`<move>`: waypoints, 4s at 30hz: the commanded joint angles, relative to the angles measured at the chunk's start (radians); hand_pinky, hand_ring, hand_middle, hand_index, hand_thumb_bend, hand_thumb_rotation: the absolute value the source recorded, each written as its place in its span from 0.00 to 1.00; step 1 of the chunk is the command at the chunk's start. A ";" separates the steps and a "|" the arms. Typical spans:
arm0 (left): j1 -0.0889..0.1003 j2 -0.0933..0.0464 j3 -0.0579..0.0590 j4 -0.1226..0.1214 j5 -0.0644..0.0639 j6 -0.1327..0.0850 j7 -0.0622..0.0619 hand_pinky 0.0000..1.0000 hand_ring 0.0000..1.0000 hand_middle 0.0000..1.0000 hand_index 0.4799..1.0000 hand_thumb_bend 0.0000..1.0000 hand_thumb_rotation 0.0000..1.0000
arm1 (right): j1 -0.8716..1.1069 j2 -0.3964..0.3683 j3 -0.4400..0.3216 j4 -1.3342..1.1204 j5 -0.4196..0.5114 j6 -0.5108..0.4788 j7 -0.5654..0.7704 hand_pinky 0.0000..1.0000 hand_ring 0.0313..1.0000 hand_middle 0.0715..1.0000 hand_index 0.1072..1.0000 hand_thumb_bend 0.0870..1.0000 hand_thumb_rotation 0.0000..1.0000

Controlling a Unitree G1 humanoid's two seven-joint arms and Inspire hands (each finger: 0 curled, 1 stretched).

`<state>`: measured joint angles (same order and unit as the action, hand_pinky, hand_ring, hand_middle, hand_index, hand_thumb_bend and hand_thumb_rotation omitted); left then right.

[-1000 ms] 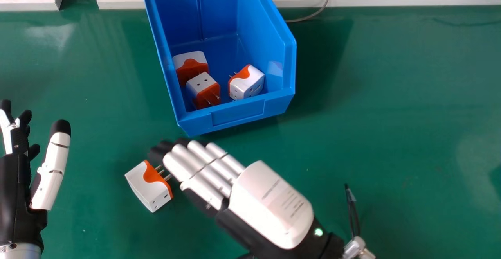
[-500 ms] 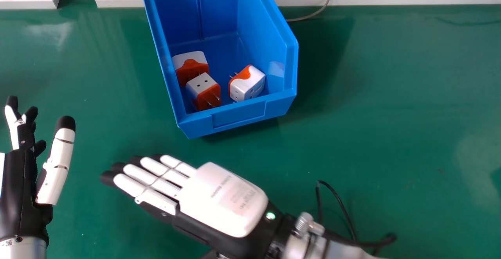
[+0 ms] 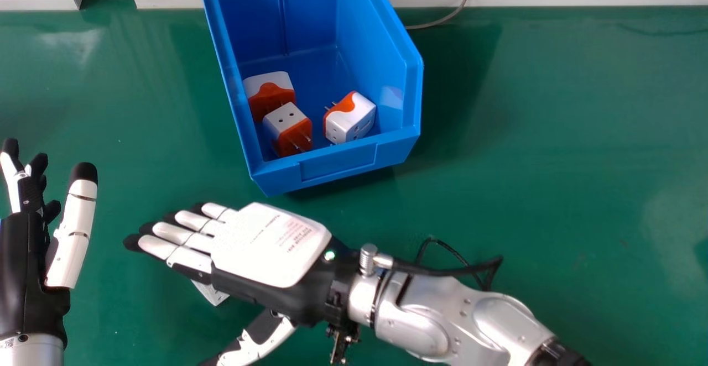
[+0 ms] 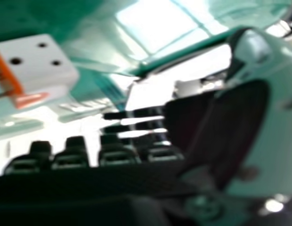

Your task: Pick all objects and put in blue box

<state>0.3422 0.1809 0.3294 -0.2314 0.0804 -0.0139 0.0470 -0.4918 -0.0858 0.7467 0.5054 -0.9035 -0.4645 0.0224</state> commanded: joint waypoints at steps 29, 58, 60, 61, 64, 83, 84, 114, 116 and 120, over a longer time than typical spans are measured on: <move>0.040 -0.014 -0.032 -0.112 0.059 0.025 0.013 0.95 1.00 0.99 0.96 0.44 0.89 | -0.241 0.115 0.100 0.323 -0.069 0.131 -0.037 0.98 1.00 1.00 1.00 0.40 0.42; 0.044 -0.046 -0.068 -0.141 0.082 0.015 0.028 0.94 1.00 0.99 0.97 0.44 0.91 | -0.296 0.193 0.127 0.425 -0.064 0.200 -0.086 0.94 1.00 1.00 1.00 0.39 0.40; 0.043 -0.047 -0.070 -0.141 0.085 0.015 0.029 0.94 1.00 0.99 0.97 0.43 0.91 | -0.298 0.199 0.127 0.437 -0.060 0.200 -0.084 0.94 1.00 1.00 1.00 0.39 0.40; 0.043 -0.048 -0.071 -0.141 0.086 0.015 0.030 0.94 1.00 0.99 0.97 0.43 0.91 | -0.299 0.200 0.127 0.440 -0.059 0.199 -0.085 0.93 1.00 1.00 1.00 0.38 0.40; 0.042 -0.050 -0.074 -0.138 0.088 0.012 0.031 0.94 1.00 0.99 0.97 0.43 0.91 | -0.309 0.208 0.134 0.462 -0.062 0.198 -0.091 0.93 1.00 1.00 0.99 0.38 0.39; 0.077 -0.098 -0.114 -0.214 0.115 0.040 0.045 0.94 1.00 0.99 0.96 0.42 0.92 | -0.395 0.240 0.185 0.560 -0.064 0.179 -0.047 0.84 0.93 0.94 0.89 0.35 0.37; 0.080 -0.102 -0.119 -0.219 0.119 0.042 0.047 0.94 1.00 0.99 0.96 0.42 0.92 | -0.401 0.243 0.184 0.565 -0.060 0.179 -0.037 0.83 0.93 0.94 0.88 0.36 0.37; 0.128 -0.121 -0.134 -0.282 0.137 0.061 0.042 0.94 1.00 0.99 0.96 0.40 0.93 | -0.363 0.253 0.112 0.560 0.084 0.182 -0.055 0.26 0.38 0.51 0.49 0.45 0.05; 0.128 -0.119 -0.133 -0.286 0.136 0.066 0.039 0.94 1.00 0.99 0.96 0.40 0.93 | -0.360 0.254 0.103 0.568 0.096 0.178 -0.055 0.21 0.31 0.49 0.48 0.46 0.04; 0.127 -0.117 -0.131 -0.286 0.133 0.069 0.036 0.95 1.00 0.99 0.96 0.40 0.93 | -0.351 0.259 0.084 0.571 0.117 0.188 -0.038 0.14 0.20 0.44 0.44 0.46 0.02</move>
<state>0.4676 0.0573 0.1952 -0.4889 0.2081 0.0566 0.0861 -0.8698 0.1319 0.8468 1.0622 -0.7994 -0.2928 -0.0335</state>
